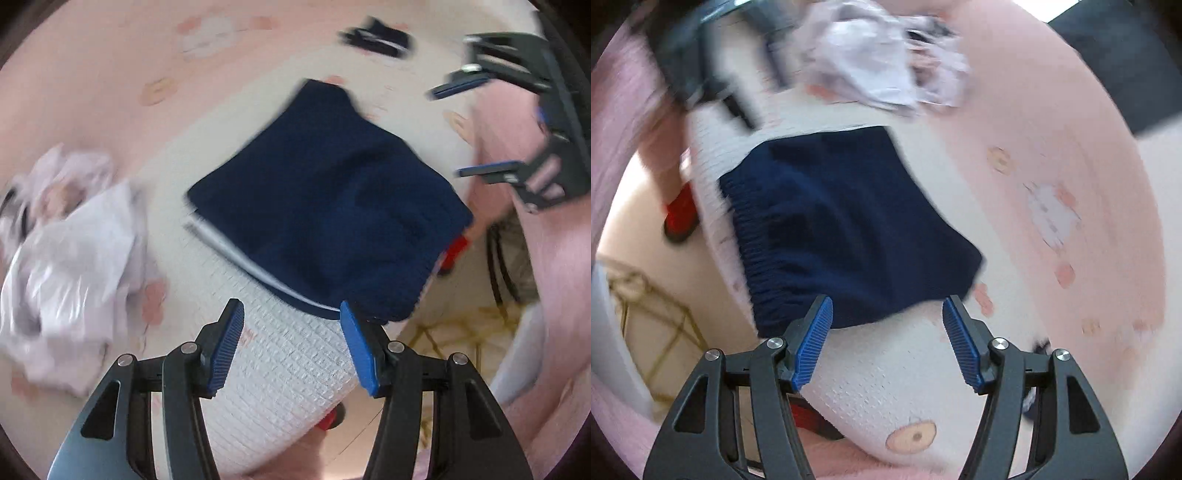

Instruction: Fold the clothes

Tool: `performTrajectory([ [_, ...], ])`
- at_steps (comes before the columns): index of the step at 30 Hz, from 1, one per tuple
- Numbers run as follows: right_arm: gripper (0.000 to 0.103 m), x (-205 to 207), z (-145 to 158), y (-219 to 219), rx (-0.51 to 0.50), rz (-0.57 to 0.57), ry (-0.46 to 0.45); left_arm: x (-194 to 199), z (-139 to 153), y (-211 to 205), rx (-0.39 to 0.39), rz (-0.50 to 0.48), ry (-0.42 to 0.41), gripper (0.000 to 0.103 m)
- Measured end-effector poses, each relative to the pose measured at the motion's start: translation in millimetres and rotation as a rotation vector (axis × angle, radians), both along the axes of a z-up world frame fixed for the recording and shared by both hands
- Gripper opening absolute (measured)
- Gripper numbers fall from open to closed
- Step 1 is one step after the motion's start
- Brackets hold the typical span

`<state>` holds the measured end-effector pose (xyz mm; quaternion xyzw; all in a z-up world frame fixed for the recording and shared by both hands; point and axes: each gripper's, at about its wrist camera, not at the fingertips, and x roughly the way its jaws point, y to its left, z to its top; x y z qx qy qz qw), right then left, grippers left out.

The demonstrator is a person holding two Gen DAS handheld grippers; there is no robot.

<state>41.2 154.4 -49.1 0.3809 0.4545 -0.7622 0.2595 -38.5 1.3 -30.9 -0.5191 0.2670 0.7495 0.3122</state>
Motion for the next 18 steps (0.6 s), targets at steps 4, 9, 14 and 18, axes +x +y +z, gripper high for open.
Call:
performTrajectory([
  [4, 0.063, 0.3, -22.6, 4.6, -0.003, 0.063, -0.03, 15.8, -11.6, -5.0, 0.031, -0.107, -0.043, 0.056],
  [9, 0.064, 10.4, -23.2, 10.8, -0.018, 0.14, -0.011, 47.4, -28.8, 7.9, -0.049, -0.271, -0.007, 0.056],
  [14, 0.064, 30.5, -37.1, 1.6, 0.066, 0.305, 0.091, 54.4, -39.5, 25.6, -0.159, -0.402, 0.213, 0.056],
  [18, 0.066, 35.2, -56.1, -11.8, 0.092, 0.347, 0.147, 41.5, -53.6, 39.8, -0.157, -0.42, 0.24, 0.056],
])
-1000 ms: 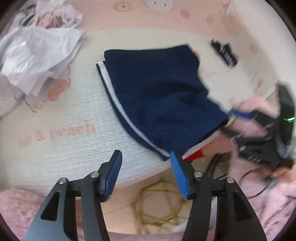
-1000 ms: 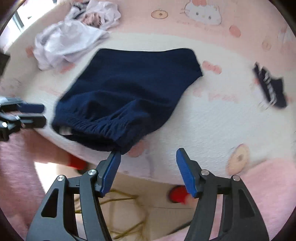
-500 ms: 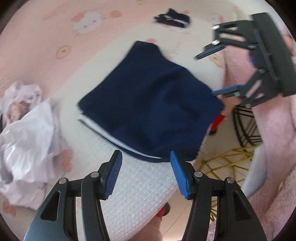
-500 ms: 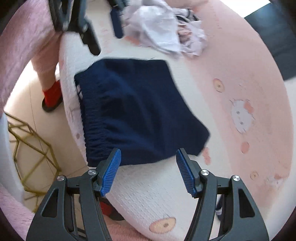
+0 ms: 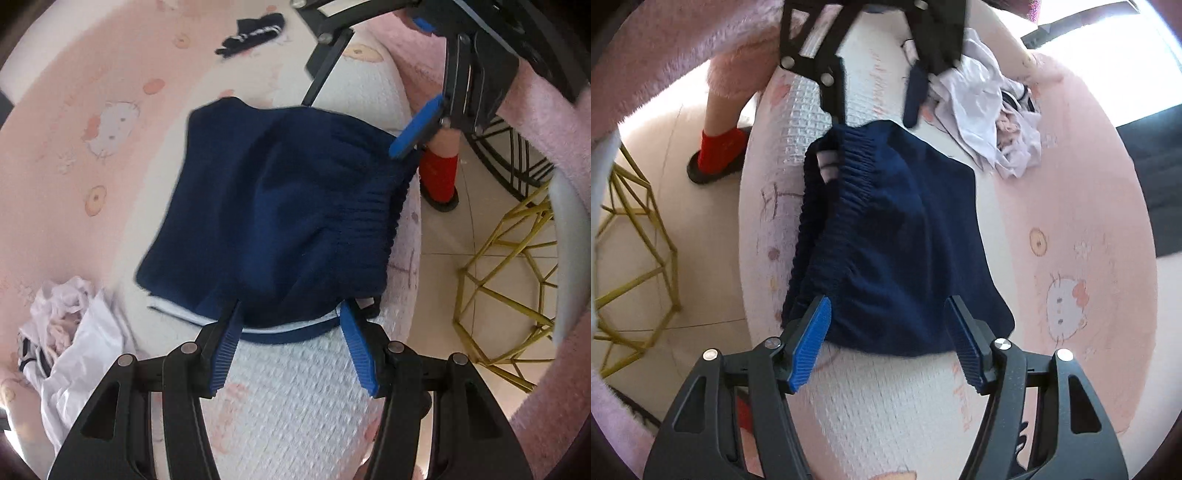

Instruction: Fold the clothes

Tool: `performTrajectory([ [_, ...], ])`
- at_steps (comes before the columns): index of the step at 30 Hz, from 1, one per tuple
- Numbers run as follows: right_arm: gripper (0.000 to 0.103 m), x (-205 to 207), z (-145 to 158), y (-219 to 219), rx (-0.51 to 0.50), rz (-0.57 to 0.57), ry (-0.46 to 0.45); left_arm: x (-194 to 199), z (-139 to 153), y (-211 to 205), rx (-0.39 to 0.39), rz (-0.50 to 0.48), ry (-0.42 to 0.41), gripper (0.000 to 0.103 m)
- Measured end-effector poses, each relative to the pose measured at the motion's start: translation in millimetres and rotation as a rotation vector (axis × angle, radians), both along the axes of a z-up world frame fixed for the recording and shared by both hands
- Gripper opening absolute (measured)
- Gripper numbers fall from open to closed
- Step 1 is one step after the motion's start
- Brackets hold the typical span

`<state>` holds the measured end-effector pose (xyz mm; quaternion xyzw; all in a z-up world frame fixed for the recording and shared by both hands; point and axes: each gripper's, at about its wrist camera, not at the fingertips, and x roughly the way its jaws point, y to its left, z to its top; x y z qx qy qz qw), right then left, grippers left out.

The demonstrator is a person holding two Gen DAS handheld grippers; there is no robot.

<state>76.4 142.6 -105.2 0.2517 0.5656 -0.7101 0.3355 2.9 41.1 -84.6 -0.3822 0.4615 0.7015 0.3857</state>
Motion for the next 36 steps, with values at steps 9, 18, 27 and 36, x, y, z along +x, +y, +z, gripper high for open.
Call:
performTrajectory([
  [9, 0.03, -13.0, -8.7, -11.9, -0.076, -0.048, -0.143, -8.9, 12.2, 10.5, 0.087, 0.089, -0.101, 0.035],
  [18, 0.067, 21.9, -18.2, -12.9, 0.003, 0.123, 0.073, 41.7, -0.5, 3.3, -0.17, -0.24, 0.161, 0.057],
  [27, 0.056, 23.5, -45.8, -26.3, 0.026, 0.099, -0.07, 47.4, -16.4, 20.8, -0.146, -0.267, 0.232, 0.059],
  [36, 0.034, -3.0, -21.2, -22.4, -0.09, -0.01, -0.241, 17.3, -1.3, 25.9, 0.005, -0.071, 0.0, 0.012],
])
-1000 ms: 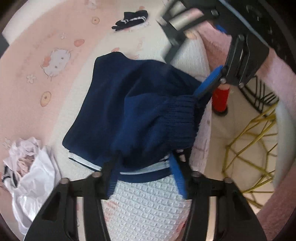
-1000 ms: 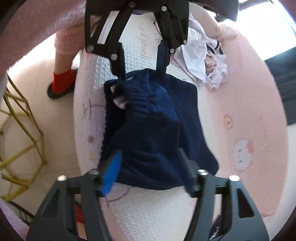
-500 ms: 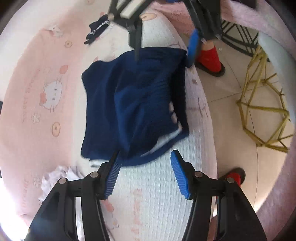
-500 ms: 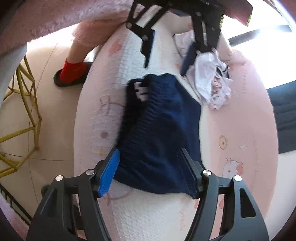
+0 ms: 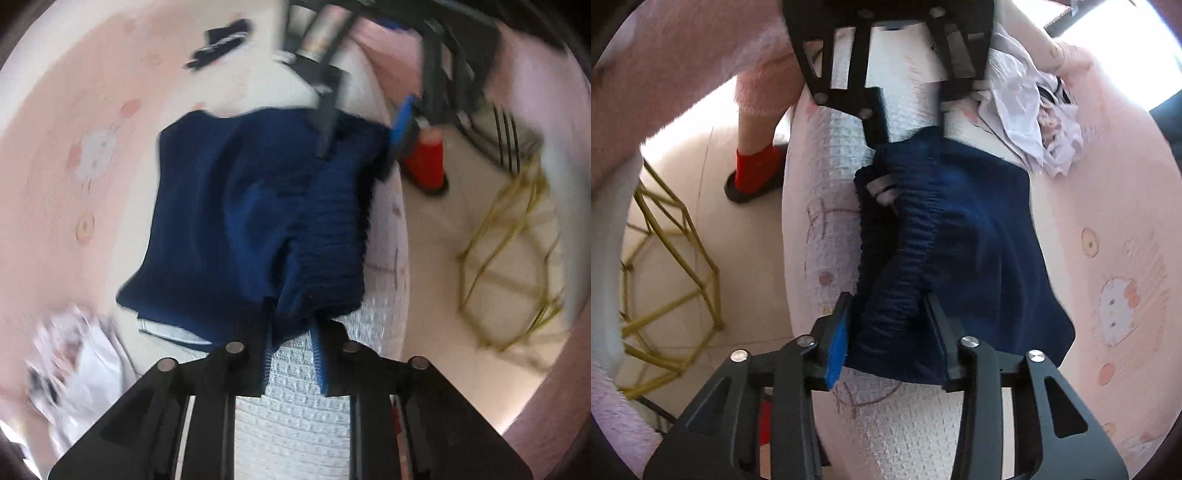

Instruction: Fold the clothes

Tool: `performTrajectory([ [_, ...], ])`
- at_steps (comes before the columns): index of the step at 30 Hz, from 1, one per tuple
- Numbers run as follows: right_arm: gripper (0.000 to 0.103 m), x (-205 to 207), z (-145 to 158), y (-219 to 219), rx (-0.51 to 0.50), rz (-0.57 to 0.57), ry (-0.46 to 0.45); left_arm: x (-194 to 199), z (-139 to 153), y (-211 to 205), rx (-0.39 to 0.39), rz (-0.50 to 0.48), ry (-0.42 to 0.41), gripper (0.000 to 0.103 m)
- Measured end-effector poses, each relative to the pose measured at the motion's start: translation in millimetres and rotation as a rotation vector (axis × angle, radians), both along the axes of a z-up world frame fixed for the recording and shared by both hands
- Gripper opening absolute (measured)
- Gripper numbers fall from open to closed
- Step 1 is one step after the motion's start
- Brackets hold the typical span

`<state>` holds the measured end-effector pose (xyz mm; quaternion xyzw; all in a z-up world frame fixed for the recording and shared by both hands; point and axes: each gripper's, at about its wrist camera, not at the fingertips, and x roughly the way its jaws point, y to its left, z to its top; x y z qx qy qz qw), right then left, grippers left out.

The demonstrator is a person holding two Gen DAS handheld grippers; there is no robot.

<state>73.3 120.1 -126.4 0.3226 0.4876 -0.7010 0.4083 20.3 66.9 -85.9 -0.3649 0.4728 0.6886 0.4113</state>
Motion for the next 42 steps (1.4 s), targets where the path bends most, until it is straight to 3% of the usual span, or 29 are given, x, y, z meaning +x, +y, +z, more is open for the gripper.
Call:
performTrajectory([
  [5, 0.029, -10.4, 20.4, 9.6, -0.062, -0.069, -0.072, -26.2, 30.4, -14.4, 0.169, 0.154, -0.148, 0.008],
  [7, 0.028, -15.6, 29.4, 13.8, -0.095, -0.087, -0.105, -35.8, 35.7, -20.9, 0.2, 0.18, -0.177, 0.008],
  [15, 0.026, -41.8, 53.9, 25.7, -0.215, -0.18, -0.24, -57.0, 41.8, -28.4, 0.223, 0.184, -0.266, 0.008],
  [18, 0.026, -45.8, 58.1, 29.0, -0.239, -0.206, -0.26, -48.9, 36.0, -24.9, 0.148, 0.143, -0.205, 0.016],
  [19, 0.026, -46.5, 59.3, 29.9, -0.244, -0.211, -0.263, -42.7, 32.0, -23.5, 0.102, 0.123, -0.185, 0.039],
  [20, 0.026, -47.5, 60.3, 30.8, -0.248, -0.214, -0.267, -35.0, 27.4, -22.5, 0.048, 0.108, -0.147, 0.071],
  [21, 0.026, -48.4, 61.2, 31.7, -0.251, -0.217, -0.271, -25.4, 25.8, -22.6, 0.02, 0.077, -0.102, 0.077],
  [25, 0.026, -55.6, 64.2, 34.4, -0.273, -0.243, -0.296, 15.7, 20.3, -23.5, -0.062, -0.08, 0.077, 0.077],
  [31, 0.026, -67.7, 68.7, 35.6, -0.311, -0.285, -0.335, 19.6, 0.3, -6.0, -0.038, -0.072, 0.244, 0.077],
  [33, 0.026, -71.3, 71.9, 38.3, -0.329, -0.303, -0.347, 18.1, -4.7, 0.5, -0.026, -0.077, 0.233, 0.074],
  [34, 0.026, -73.4, 73.5, 40.2, -0.334, -0.312, -0.351, 13.6, -3.3, 2.9, -0.011, -0.06, 0.171, 0.044],
  [35, 0.026, -75.1, 75.3, 42.7, -0.343, -0.324, -0.359, 8.9, -1.8, 5.3, 0.004, -0.042, 0.106, 0.023],
  [38, 0.026, -80.3, 82.6, 54.4, -0.397, -0.38, -0.399, -18.7, 13.1, 1.8, 0.116, 0.066, -0.078, 0.023],
  [42, 0.027, -115.4, 91.2, 84.3, -0.569, -0.568, -0.445, -75.5, 36.0, -15.6, 0.327, 0.267, -0.319, 0.023],
])
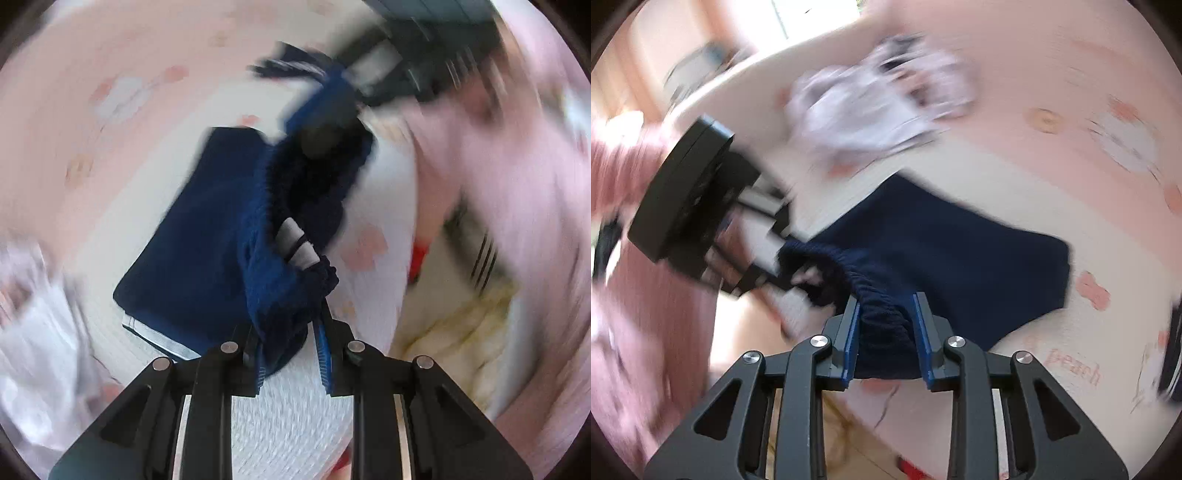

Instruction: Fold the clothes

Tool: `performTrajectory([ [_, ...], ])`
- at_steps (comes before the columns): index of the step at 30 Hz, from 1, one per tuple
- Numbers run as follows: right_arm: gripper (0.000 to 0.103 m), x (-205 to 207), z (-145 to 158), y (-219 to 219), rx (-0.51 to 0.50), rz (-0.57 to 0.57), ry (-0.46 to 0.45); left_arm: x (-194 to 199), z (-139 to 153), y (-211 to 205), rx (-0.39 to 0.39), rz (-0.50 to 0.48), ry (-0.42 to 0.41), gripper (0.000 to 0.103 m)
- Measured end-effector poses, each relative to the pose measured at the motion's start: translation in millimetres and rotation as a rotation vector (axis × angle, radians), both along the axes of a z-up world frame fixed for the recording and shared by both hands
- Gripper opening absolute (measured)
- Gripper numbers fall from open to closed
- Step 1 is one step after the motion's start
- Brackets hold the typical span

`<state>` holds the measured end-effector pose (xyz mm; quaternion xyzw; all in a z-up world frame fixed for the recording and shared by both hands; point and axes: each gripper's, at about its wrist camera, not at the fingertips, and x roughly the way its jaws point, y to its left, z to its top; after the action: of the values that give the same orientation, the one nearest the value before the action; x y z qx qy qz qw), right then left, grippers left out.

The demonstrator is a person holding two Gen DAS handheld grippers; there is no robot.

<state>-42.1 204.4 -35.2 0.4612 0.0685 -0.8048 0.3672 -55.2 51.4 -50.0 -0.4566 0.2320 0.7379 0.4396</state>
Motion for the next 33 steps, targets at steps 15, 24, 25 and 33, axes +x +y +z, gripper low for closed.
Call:
performTrajectory([
  [15, 0.06, -60.4, -12.5, 55.1, -0.107, -0.522, -0.131, -103.0, -36.0, -59.6, 0.335, 0.517, -0.273, 0.044],
  [24, 0.025, -45.6, -37.7, 16.8, -0.013, -0.354, -0.127, -80.1, -48.3, -40.3, 0.234, 0.454, -0.18, 0.012],
  [25, 0.018, -48.1, -35.2, 13.8, -0.006, -0.355, -0.107, -80.7, -47.0, -43.3, 0.241, 0.48, -0.17, 0.012],
  [33, 0.015, -88.9, -8.6, 6.9, 0.031, -0.402, 0.039, -87.7, -24.7, -78.8, 0.369, 0.634, -0.085, 0.012],
])
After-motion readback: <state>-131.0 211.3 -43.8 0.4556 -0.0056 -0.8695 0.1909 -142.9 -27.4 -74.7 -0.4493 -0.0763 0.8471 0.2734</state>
